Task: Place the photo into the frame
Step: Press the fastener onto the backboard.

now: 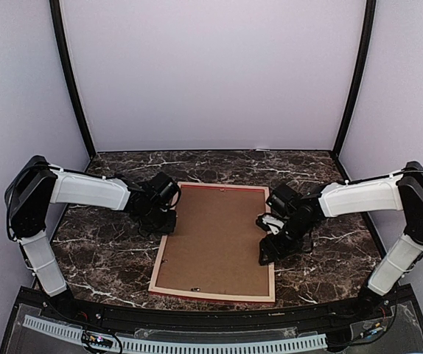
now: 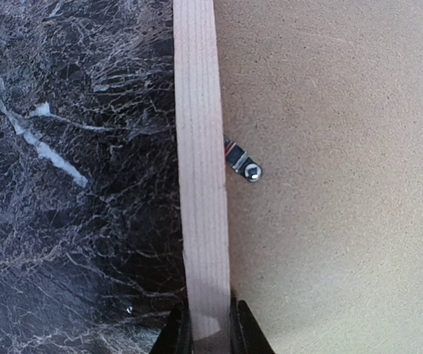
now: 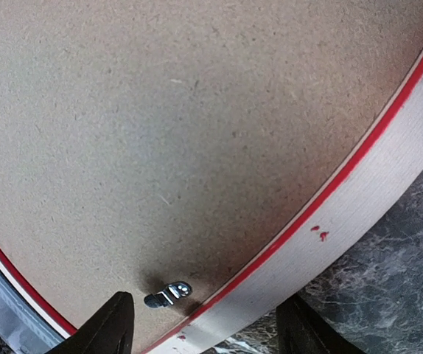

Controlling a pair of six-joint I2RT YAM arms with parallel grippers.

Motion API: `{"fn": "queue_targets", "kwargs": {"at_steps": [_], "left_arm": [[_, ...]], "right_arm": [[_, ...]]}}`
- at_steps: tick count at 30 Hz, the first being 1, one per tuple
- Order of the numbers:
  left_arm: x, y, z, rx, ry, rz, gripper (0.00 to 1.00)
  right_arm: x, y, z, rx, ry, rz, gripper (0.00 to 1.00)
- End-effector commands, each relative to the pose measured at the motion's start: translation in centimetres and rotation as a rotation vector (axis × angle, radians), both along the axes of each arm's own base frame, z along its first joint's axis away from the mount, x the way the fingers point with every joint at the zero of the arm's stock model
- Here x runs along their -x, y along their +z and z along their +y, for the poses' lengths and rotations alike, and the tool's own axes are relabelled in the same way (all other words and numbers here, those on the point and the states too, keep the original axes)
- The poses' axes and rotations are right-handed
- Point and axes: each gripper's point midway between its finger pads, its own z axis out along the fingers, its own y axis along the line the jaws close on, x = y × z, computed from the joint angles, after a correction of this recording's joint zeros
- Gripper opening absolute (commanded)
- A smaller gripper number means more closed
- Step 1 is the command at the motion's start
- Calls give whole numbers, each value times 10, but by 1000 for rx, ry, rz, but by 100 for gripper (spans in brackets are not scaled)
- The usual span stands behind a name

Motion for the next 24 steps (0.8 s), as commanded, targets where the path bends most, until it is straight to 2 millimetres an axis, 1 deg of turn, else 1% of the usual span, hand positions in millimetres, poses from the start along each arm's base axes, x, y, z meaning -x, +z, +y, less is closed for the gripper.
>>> {"fn": "queue_targets", "kwargs": {"at_steps": [1,10,14,24], "left_arm": [[16,-18,5,-51,-47,73,1],[16,-18,6,-57,-44,70,1],[16,-18,6,-55,-44,70,1],[17,-18,7,-53,-43,72,1]], "right_arm": [[5,3,-7,6,-15,2,65],[10,-4,-16,51,-5,17,62],[9,-9,-20,84,-5,19,61],[2,-14,-22,122,-11,6,58]]}}
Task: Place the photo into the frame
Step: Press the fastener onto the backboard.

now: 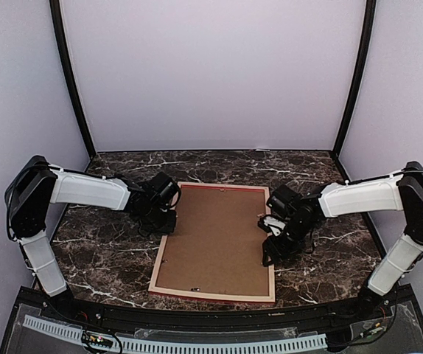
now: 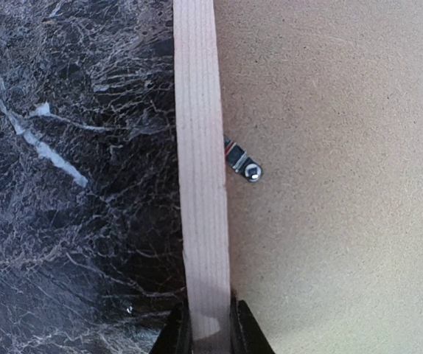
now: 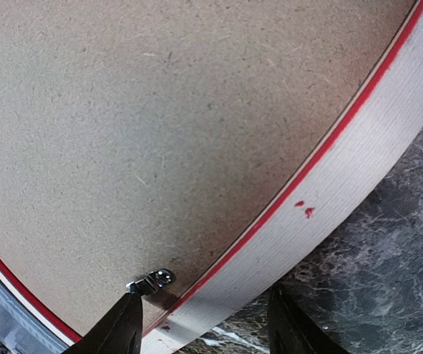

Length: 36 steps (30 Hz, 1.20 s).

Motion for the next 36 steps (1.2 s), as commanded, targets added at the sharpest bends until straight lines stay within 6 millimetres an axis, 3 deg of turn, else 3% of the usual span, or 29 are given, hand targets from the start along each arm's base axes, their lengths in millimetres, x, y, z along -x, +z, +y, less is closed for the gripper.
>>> {"fn": "queue_targets", "kwargs": {"at_steps": [1,22,36], "left_arm": [[17,-17,6,-52,-43,71,1],[17,-18,6,-49,-45,74,0],[17,-18,6,-50,-48,73,0]], "right_arm": [[-2,-11,-9,71,-5,7,58],[-27,-13,16,24,-50,-62,60],[-33,-16,3,59,-110,-51,52]]}}
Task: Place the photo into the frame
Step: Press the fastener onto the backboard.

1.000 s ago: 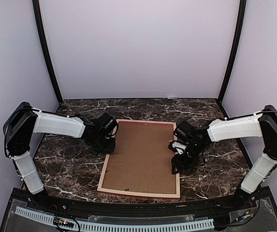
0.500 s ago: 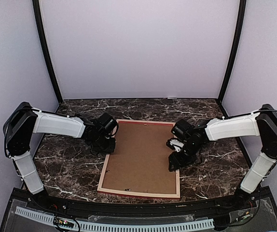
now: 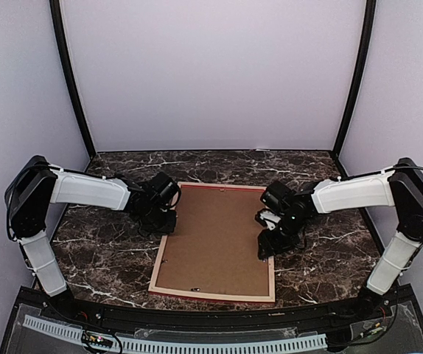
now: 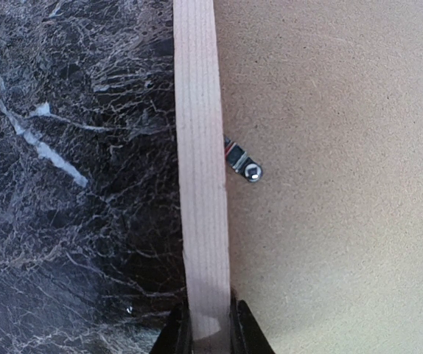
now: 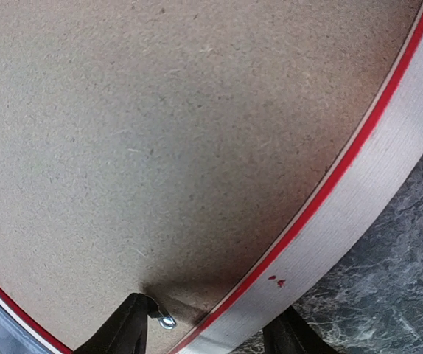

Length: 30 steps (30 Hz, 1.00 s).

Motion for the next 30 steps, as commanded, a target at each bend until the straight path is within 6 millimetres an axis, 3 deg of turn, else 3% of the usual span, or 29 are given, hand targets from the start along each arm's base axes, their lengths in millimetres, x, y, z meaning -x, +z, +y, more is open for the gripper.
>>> {"fn": "queue_targets", "kwargs": {"at_steps": [1,11,22,30], "left_arm": [[17,-18,6,-51,-48,74,0],[19,-17,8,-52,-44,73,0],[19,-18,8,-52,-42,74,0],[19,-14,6,-35,-45,66,0]], "right_arm": [[-8,-15,-8,37,-34,-12,51],[-8,-16,-13,24,-64,7,36],[1,-17,-5,-43,-38,56,28],[-14,-17,-9,-60,-24,51,16]]}}
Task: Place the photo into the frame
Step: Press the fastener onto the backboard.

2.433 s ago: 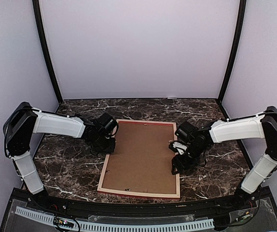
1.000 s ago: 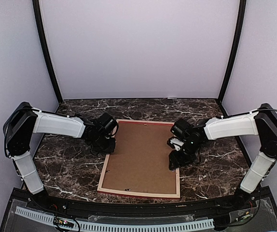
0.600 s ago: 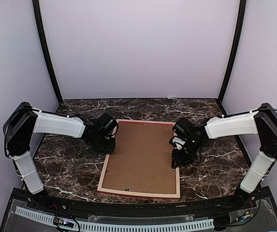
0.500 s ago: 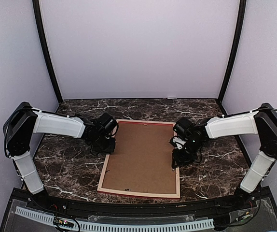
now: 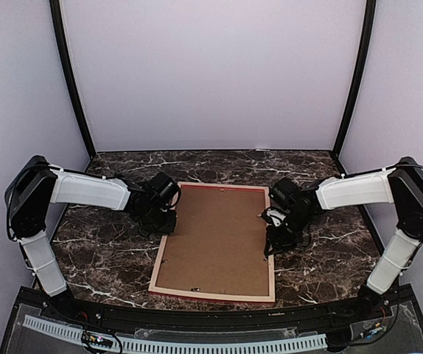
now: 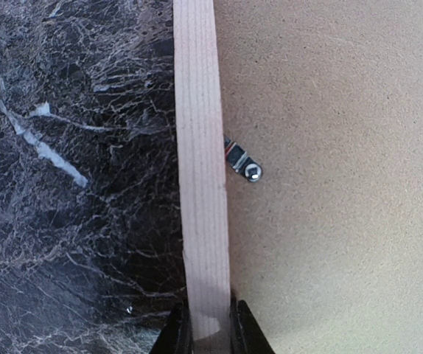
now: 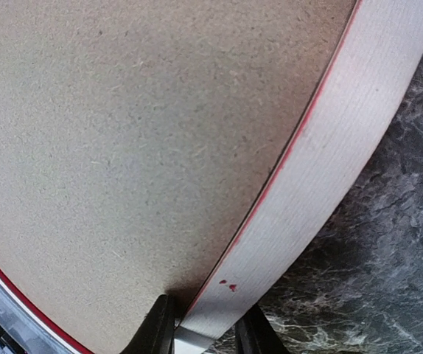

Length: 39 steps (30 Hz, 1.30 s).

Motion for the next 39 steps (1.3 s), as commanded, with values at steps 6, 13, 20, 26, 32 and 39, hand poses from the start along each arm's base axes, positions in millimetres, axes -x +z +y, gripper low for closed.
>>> {"fn": "queue_targets", "kwargs": {"at_steps": [6,13,20,26,32,39], "left_arm": [[21,-10,-2,8,-61,67,0],[24,-5,-18,61,-104,63,1],[25,-4,-20,64,-114,63,1],[24,-5,-20,55,-114,64,1],[22,-6,-19,38,-113,63,1],[21,-6,-19,31,-114,60,1]], "right_arm": [[-37,-17,-2,-3,45,-54,10],[-74,-15,-1,-5,23,-103,11],[-97,-6,2,3,9,-153,35],[-124,0,2,11,-47,-205,51],[-152,1,5,21,-87,-254,54],[-172,-2,12,1,-109,-271,54]]}}
